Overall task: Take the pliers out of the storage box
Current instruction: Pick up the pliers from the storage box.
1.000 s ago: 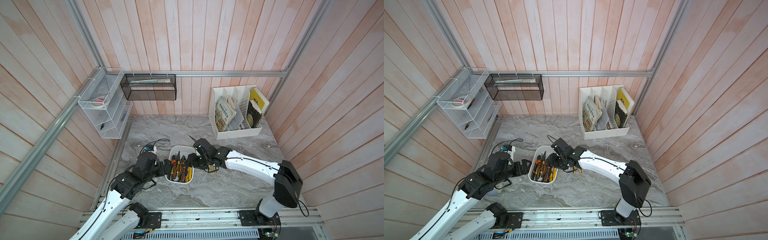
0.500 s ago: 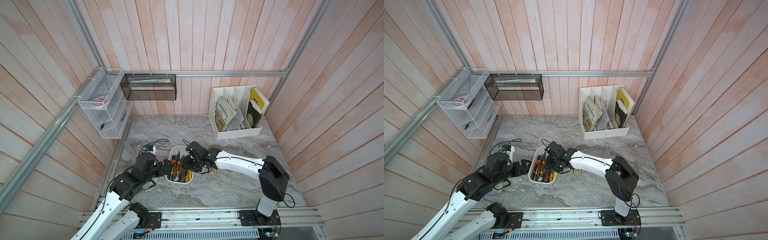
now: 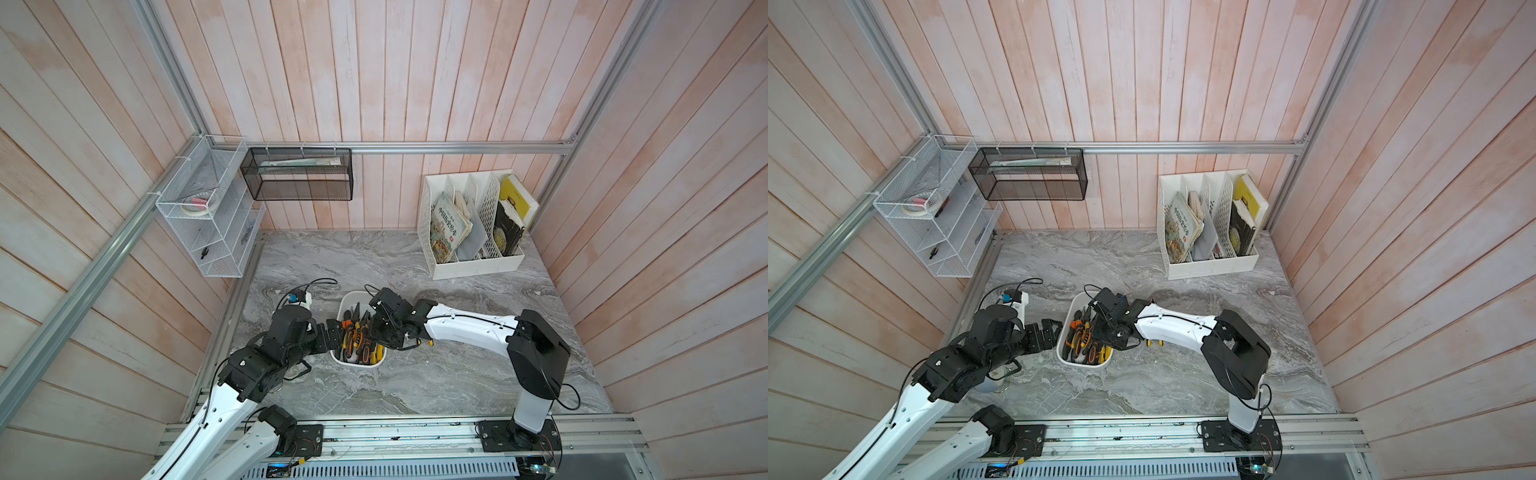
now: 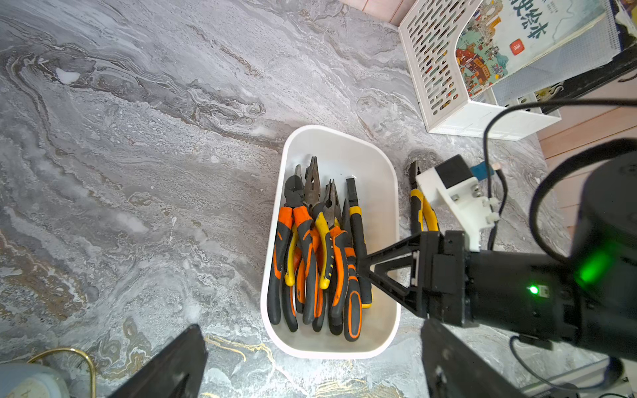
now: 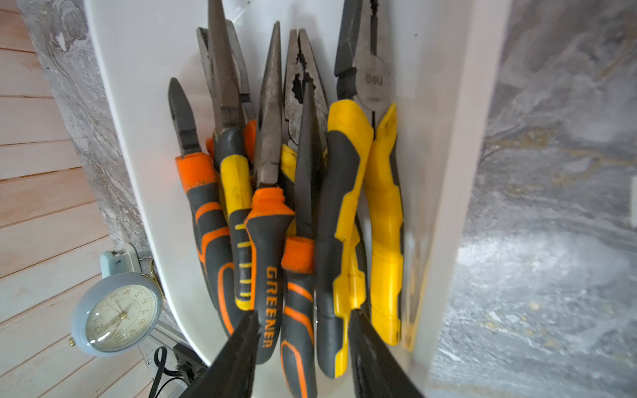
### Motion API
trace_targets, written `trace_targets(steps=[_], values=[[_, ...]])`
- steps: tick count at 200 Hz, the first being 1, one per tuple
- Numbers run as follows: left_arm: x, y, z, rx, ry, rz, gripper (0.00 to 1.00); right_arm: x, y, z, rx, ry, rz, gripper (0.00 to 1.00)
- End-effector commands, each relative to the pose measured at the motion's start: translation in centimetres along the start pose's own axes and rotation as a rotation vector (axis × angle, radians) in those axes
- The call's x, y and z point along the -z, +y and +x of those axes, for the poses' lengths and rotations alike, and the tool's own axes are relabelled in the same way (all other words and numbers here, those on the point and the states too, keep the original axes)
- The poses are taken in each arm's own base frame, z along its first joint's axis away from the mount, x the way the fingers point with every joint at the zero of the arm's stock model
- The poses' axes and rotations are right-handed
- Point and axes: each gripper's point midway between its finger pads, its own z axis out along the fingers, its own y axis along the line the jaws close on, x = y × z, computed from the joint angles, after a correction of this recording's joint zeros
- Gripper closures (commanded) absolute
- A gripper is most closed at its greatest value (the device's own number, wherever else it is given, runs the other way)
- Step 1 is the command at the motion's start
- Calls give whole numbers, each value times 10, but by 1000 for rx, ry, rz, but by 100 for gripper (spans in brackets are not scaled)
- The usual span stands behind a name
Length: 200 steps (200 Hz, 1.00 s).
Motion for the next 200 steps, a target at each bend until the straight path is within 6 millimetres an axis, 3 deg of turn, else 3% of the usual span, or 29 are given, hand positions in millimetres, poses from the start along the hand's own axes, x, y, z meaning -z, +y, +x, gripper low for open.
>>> trace_targets(steps=[1, 53, 107, 160, 200], values=[[0, 0, 2, -18, 0, 5, 0, -15, -15, 1, -53, 18, 34, 57], [1, 0, 2, -20, -1, 6, 0, -32, -26, 5, -97, 42, 35, 67], [0, 0, 2, -20, 0, 4, 0, -15, -22, -4, -49, -17, 43, 100], [-1, 0, 3, -19, 6, 0, 0, 17, 11, -20, 99, -122, 23, 100], [-1, 1, 3, -17, 6, -4, 0, 44, 24, -33, 190, -202, 46, 100]])
